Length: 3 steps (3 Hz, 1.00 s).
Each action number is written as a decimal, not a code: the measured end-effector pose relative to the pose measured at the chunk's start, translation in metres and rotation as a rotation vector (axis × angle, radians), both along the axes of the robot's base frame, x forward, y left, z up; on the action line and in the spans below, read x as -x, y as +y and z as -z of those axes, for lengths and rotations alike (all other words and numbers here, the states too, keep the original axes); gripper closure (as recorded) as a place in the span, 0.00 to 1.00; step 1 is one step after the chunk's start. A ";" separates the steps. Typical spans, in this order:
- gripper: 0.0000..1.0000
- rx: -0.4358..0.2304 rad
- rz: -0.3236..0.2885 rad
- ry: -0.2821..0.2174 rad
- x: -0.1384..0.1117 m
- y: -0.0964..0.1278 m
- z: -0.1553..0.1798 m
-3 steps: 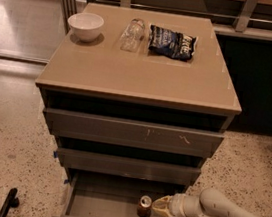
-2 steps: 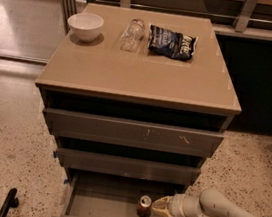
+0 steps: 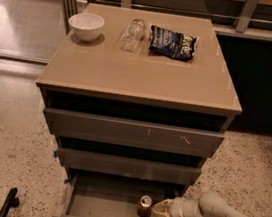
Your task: Pick coke can from bottom drawer and place on counter
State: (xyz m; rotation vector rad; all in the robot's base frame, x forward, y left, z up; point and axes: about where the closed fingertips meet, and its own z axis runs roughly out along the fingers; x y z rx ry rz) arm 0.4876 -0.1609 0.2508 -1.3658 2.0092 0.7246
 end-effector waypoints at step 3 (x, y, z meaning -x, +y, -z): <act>0.34 0.002 0.005 0.016 -0.006 -0.008 0.045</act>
Offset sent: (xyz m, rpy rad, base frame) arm 0.0082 -0.0138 -0.0499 -0.0117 0.0158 -0.0077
